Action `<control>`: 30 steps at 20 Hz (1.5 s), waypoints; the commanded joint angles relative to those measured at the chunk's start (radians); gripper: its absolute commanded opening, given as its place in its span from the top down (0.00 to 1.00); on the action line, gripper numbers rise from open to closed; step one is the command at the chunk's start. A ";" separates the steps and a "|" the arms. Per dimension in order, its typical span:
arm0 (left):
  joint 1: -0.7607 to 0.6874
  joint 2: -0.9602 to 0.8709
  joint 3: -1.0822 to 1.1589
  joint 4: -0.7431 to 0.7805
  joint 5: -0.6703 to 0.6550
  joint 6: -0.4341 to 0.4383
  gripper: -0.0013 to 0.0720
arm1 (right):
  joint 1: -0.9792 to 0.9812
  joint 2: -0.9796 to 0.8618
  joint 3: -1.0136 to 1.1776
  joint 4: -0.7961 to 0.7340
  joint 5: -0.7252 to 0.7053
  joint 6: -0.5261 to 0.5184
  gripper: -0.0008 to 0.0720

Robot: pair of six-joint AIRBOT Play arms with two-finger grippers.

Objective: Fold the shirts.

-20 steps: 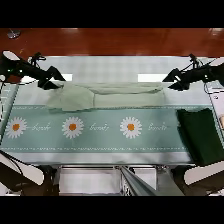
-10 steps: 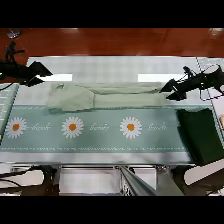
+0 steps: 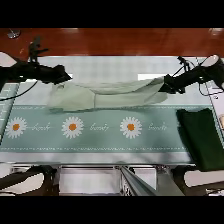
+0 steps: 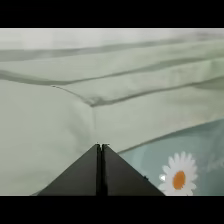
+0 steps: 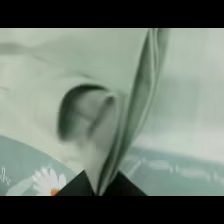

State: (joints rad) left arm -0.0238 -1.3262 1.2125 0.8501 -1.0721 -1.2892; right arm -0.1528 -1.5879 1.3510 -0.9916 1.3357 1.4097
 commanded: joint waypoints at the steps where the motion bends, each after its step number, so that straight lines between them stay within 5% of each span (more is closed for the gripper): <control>1: -0.193 -0.020 -0.004 0.055 0.071 -0.015 0.96 | 0.007 0.321 -0.166 -0.080 0.011 -0.001 0.96; 4: -0.421 -0.135 0.048 0.222 0.147 -0.200 0.96 | 0.023 0.627 -0.335 -0.066 0.011 0.043 0.96; 10: -0.751 -0.488 0.385 0.222 0.148 -0.357 0.96 | 0.094 0.926 -0.385 -0.032 0.031 0.163 0.96; 16: -0.915 -0.625 0.481 0.069 0.144 -0.353 0.95 | 0.093 0.916 -0.378 -0.006 -0.012 0.159 0.96; 19: -0.792 -0.577 0.521 0.075 0.069 -0.316 0.95 | 0.094 0.871 -0.338 -0.002 0.012 0.141 0.96; 24: -0.346 -0.364 0.523 0.203 -0.124 -0.316 0.95 | 0.164 0.716 -0.222 0.064 -0.030 0.105 0.96; 27: -0.101 -0.153 0.497 0.292 -0.205 -0.259 0.95 | 0.382 0.488 -0.070 0.058 -0.135 0.105 0.96; 30: 0.111 0.181 0.267 0.309 -0.139 -0.237 0.95 | 0.547 0.181 0.175 0.066 -0.174 0.117 0.96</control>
State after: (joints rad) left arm -0.1116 -1.3983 1.6230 1.1126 -1.2198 -1.5574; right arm 0.2470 -1.1679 1.3403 -0.9375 1.2171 1.5200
